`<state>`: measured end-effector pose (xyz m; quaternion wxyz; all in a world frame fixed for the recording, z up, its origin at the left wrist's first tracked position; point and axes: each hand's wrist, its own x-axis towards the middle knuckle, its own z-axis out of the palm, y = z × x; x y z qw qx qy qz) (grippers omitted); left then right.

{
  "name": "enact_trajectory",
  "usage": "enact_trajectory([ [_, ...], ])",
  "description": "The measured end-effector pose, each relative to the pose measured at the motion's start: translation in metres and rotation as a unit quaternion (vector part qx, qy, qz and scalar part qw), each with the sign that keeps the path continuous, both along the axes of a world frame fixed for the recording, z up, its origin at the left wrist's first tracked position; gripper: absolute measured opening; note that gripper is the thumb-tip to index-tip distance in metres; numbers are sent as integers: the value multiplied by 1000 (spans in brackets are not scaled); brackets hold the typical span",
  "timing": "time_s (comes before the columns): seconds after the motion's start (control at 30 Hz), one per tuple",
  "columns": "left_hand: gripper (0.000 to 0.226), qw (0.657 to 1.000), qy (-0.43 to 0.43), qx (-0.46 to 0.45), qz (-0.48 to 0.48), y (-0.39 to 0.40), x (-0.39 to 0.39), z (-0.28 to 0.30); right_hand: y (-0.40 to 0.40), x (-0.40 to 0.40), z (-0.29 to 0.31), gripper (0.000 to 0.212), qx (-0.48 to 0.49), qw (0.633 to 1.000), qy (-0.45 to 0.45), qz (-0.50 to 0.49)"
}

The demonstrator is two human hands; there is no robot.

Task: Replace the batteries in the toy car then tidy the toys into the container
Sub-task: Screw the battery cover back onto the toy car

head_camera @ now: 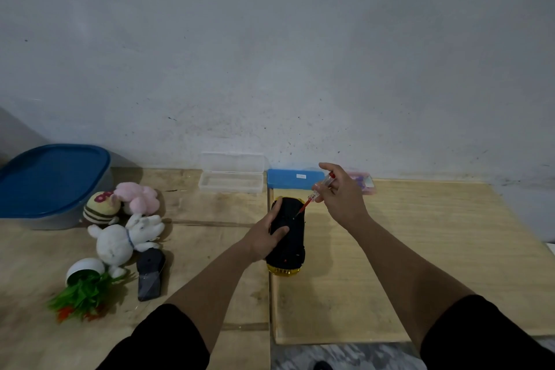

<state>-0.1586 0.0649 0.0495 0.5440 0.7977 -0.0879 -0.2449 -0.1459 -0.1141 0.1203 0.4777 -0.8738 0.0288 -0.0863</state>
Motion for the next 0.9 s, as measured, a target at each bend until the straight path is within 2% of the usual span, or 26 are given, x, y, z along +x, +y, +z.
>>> enact_trajectory([
  [0.17,69,999,34,-22,27,1,-2,-1,1,-5,4,32,-16,999,3,48],
  [0.33,66,995,70,-25,62,2,-3,-1,4,-6,6,28,-81,989,-11,120],
  [0.6,69,996,63,-31,48,5,-11,0,10,-10,11,30,-150,967,36,202],
  [0.77,68,998,24,-32,41,4,-17,1,12,-12,15,20,-143,975,10,171],
  [0.9,69,999,8,-28,20,2,-21,4,16,-14,14,9,-98,987,-1,124],
])
